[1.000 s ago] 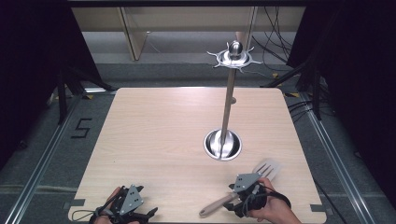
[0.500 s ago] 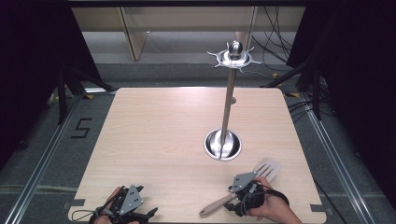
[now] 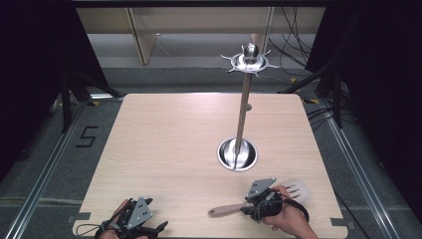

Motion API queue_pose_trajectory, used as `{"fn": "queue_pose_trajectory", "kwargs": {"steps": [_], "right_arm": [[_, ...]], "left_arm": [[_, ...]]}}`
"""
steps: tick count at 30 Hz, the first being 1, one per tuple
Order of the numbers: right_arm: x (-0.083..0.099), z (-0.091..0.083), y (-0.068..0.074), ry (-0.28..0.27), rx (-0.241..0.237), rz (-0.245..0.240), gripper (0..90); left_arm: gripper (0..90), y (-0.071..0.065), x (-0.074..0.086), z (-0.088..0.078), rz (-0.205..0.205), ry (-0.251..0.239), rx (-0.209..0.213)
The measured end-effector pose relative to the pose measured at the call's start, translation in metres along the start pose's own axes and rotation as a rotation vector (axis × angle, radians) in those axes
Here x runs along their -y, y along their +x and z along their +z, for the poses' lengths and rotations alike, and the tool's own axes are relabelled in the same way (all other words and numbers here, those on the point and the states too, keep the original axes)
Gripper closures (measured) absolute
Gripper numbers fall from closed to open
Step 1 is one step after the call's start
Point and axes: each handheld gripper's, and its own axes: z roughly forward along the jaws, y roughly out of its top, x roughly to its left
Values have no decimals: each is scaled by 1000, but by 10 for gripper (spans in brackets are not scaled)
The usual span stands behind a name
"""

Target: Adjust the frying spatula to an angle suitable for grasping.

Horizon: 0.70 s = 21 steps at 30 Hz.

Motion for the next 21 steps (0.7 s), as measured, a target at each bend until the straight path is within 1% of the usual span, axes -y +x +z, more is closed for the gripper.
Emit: {"fn": "queue_pose_trajectory", "kwargs": {"steps": [1, 2, 3, 4, 5, 6, 7, 8, 9, 10, 11, 12, 13, 14, 15, 17, 18, 19, 20, 21], "right_arm": [[-4, 0, -2, 8, -5, -10, 620], [-4, 0, -2, 8, -5, -10, 620], [-5, 0, -2, 12, 0, -8, 629], [-7, 0, -3, 4, -26, -17, 647], [-11, -1, -3, 40, -1, -22, 666], [-12, 0, -3, 41, -1, -49, 669], [-15, 0, -5, 53, -34, -122, 664], [-16, 1, -4, 73, -42, -115, 657], [-16, 1, -4, 73, -42, -115, 657], [-17, 3, -4, 88, -60, -125, 635], [-17, 4, -4, 96, -71, -125, 623], [-17, 6, -4, 98, -76, -129, 623], [-19, 6, -5, 99, -90, -137, 626], [-19, 6, -5, 99, -90, -137, 626], [-22, 7, -4, 118, -88, -150, 635], [-23, 8, -4, 121, -84, -155, 638], [-25, 8, -3, 135, -77, -154, 644], [-26, 8, -3, 140, -79, -152, 646], [-26, 8, -2, 142, -69, -145, 649], [-26, 8, -2, 142, -69, -145, 649]], "left_arm": [[152, -1, 0, 0, -10, -3, 3], [152, -1, 0, 0, -10, -3, 3], [152, -2, 1, 2, -32, -27, 9], [152, -1, 1, 2, -15, -21, 6], [152, 0, 0, 0, 0, 6, 7], [152, 0, 1, 1, -3, 2, 9], [152, 0, 1, 1, -3, 2, 9], [152, 0, 0, 1, -9, 2, 7], [152, 0, 0, 1, -9, 2, 7], [152, -1, 0, 0, -10, 0, 5], [152, -2, 1, 2, -31, -27, 8], [152, -2, 1, 2, -31, -27, 8], [152, -1, 1, 3, -21, -22, 11], [152, -1, 1, 3, -21, -22, 11], [152, 0, 1, 1, -1, 1, 6], [152, 0, 0, 1, -2, 8, 10], [152, -1, 0, 1, -8, -4, 5], [152, -1, 0, 0, -11, -3, 5], [152, 0, 0, 1, -7, -1, 5], [152, 0, 0, 1, -7, -1, 5]]}}
